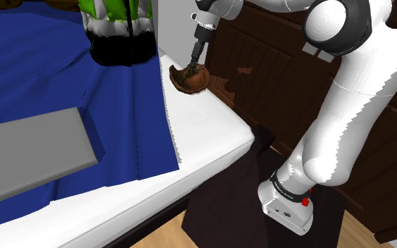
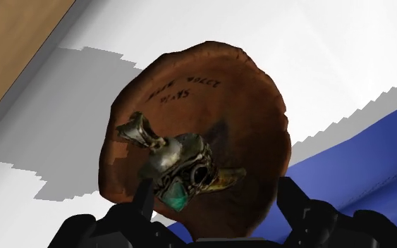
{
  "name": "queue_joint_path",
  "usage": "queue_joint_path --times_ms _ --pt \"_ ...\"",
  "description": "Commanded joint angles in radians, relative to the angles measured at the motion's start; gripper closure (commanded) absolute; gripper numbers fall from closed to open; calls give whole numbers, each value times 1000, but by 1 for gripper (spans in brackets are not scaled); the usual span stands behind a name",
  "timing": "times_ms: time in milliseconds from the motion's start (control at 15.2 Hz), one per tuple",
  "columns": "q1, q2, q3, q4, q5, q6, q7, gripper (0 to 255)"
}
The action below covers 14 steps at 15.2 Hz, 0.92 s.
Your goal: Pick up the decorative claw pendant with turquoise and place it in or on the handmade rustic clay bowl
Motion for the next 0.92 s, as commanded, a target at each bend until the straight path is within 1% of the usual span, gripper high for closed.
queue_joint_path --times_ms 0,66,330,858 --pt "0 1 0 0 0 0 0 0" --pt "0 0 0 -1 0 0 0 0" --pt "-16 -12 -12 106 -14 -120 12 0" --pt "-16 -12 -12 106 -14 -120 12 0"
